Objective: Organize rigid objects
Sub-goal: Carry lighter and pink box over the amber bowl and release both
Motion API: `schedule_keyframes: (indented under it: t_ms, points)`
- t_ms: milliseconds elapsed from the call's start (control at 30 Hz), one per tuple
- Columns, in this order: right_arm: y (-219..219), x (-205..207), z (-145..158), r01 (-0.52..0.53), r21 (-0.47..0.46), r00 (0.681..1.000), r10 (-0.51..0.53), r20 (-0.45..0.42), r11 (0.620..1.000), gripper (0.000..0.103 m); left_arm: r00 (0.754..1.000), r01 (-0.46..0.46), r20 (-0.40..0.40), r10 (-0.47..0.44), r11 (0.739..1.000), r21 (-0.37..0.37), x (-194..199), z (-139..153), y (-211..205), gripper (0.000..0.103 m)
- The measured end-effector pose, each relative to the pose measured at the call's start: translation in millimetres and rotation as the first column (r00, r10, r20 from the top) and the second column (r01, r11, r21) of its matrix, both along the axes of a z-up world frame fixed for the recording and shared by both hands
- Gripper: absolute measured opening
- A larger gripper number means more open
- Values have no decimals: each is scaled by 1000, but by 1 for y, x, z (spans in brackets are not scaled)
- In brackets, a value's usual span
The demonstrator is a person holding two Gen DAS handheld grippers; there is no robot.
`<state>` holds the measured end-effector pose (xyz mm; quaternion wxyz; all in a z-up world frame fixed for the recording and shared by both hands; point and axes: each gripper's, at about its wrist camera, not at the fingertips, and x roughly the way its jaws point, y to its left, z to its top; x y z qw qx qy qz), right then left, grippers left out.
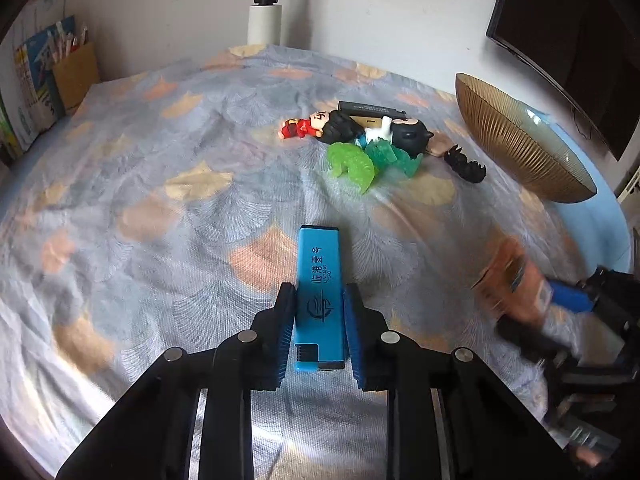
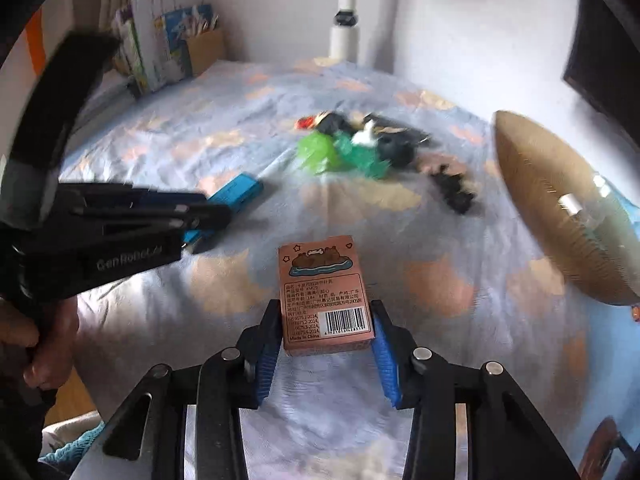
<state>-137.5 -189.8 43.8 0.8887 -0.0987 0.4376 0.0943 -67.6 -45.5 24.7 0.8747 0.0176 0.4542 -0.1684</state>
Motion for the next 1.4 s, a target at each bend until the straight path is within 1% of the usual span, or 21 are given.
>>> schedule_keyframes:
  t_ms: [100, 133, 200, 233, 300, 400, 500, 600, 733, 800, 900, 933, 1000, 1033, 1067, 1133, 1167, 1233, 1300, 1333, 1400]
  points:
    - [-14, 0, 3, 37, 3, 999, -37, 1, 999, 42, 1000, 11, 18, -12, 999, 35, -4, 0, -4, 23]
    - [-19, 0, 2, 44, 3, 999, -44, -6, 999, 42, 1000, 15, 21, -16, 999, 42, -5, 0, -5, 25]
    - [-24, -1, -1, 43, -15, 999, -43, -1, 999, 42, 1000, 1, 17, -2, 999, 47, -6, -1, -5, 25]
    - [-26, -4, -2, 38, -28, 999, -37, 13, 999, 42, 1000, -7, 7, 7, 999, 44, -4, 0, -5, 25]
    - [-35, -8, -3, 31, 3, 999, -31, 13, 1000, 42, 1000, -8, 1, 8, 999, 32, -1, 0, -6, 21]
    - [-44, -8, -1, 52, 19, 998, -52, 20, 998, 42, 999, 16, 31, -16, 1000, 15, -6, 2, -8, 21]
    - [-49, -10, 6, 63, 10, 997, -63, 44, 998, 42, 998, 30, 59, -28, 999, -31, -11, 11, -7, 21]
    - [-54, -14, 20, 74, 15, 994, -75, 79, 997, 41, 994, 63, 99, -56, 995, -74, -16, 26, -7, 21]
    - [-67, -20, 48, 102, -8, 982, -100, 161, 995, 41, 985, 112, 147, -91, 984, -142, -14, 57, -19, 21]
    - [-82, -23, 67, 134, 13, 971, -134, 199, 991, 41, 975, 151, 188, -122, 977, -151, -12, 77, -35, 21]
    - [-111, -21, 93, 216, 17, 947, -214, 238, 976, 41, 947, 253, 238, -214, 956, -148, -6, 105, -70, 21]
    - [-120, -19, 99, 247, 8, 939, -242, 244, 969, 42, 932, 293, 265, -248, 946, -142, -4, 116, -88, 21]
    - [-135, -13, 109, 328, -64, 918, -302, 258, 942, 41, 907, 346, 299, -295, 929, -131, -1, 129, -115, 21]
    - [-142, -10, 112, 366, -107, 906, -328, 268, 925, 41, 898, 366, 307, -315, 922, -126, 1, 133, -130, 21]
    - [-150, -6, 115, 394, -129, 897, -351, 269, 910, 41, 893, 379, 306, -329, 917, -121, 4, 135, -143, 21]
    - [-168, 1, 119, 425, -101, 887, -391, 245, 900, 41, 890, 405, 276, -363, 907, -112, 15, 129, -167, 21]
    - [-179, 5, 121, 435, -73, 884, -410, 224, 897, 41, 891, 420, 242, -384, 900, -119, 21, 120, -178, 21]
    - [-195, 14, 117, 448, -35, 882, -436, 179, 893, 41, 896, 428, 192, -400, 893, -139, 28, 100, -188, 21]
    - [-207, 19, 107, 444, -8, 888, -439, 133, 896, 42, 901, 421, 169, -399, 899, -122, 32, 86, -196, 21]
    - [-214, 22, 101, 440, 15, 893, -439, 99, 898, 41, 903, 415, 170, -395, 904, -106, 35, 84, -200, 21]
    - [-224, 27, 91, 437, 50, 897, -439, 45, 898, 41, 901, 418, 174, -398, 903, -97, 38, 85, -205, 21]
